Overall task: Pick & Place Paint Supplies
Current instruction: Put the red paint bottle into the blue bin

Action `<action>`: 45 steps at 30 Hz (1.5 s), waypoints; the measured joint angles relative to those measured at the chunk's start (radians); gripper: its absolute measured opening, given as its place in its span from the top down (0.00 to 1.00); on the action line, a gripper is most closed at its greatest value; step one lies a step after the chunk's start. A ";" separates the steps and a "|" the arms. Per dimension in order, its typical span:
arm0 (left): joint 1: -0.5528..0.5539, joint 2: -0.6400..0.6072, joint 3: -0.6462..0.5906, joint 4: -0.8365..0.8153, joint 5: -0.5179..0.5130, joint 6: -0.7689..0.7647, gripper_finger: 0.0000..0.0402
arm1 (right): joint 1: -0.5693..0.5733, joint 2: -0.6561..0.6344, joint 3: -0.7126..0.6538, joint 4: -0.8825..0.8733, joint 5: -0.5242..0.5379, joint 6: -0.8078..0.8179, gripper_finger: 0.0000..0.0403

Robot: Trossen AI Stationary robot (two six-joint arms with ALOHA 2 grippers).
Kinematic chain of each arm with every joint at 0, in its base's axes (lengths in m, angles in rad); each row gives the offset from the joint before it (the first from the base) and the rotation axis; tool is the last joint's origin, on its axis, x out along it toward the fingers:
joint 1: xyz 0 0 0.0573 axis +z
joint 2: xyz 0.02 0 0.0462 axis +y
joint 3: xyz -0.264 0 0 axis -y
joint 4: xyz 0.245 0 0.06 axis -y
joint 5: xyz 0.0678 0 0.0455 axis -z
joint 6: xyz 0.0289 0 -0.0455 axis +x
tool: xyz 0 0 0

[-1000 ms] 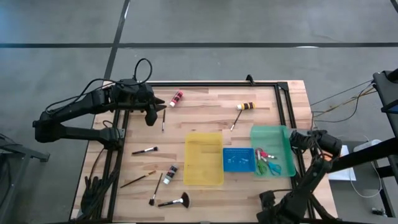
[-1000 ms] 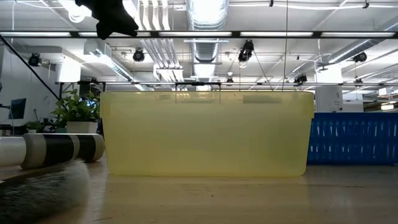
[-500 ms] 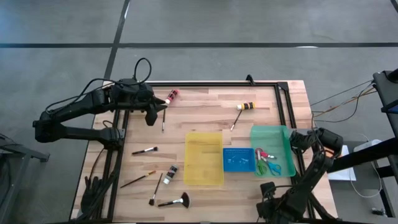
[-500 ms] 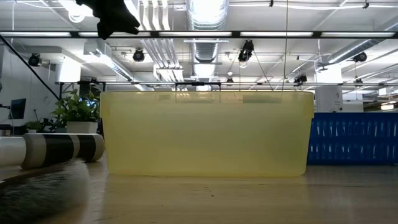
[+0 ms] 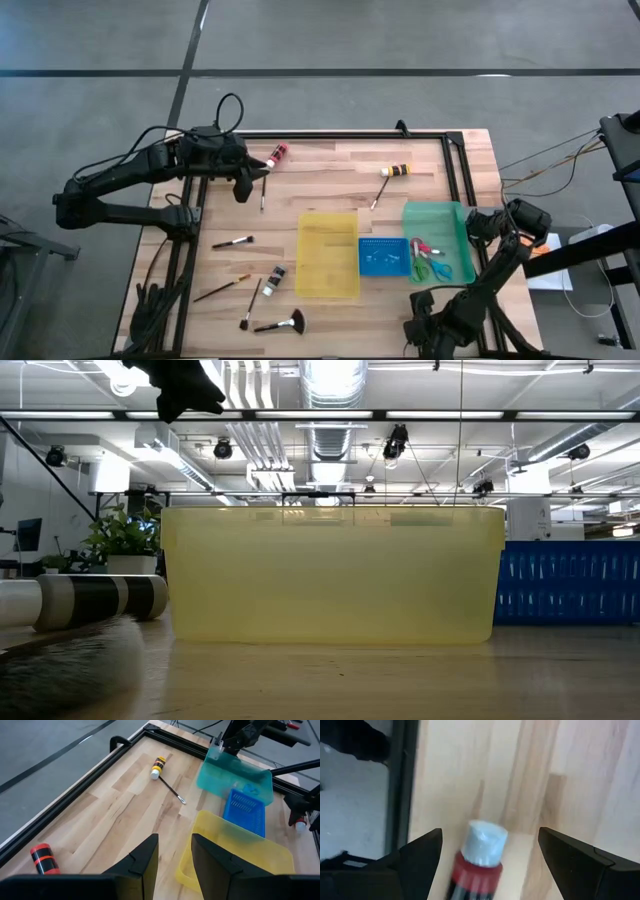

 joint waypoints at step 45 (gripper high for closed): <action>0.000 0.000 0.000 -0.008 0.017 0.008 0.68 | -0.004 0.005 -0.044 0.093 -0.045 0.165 0.65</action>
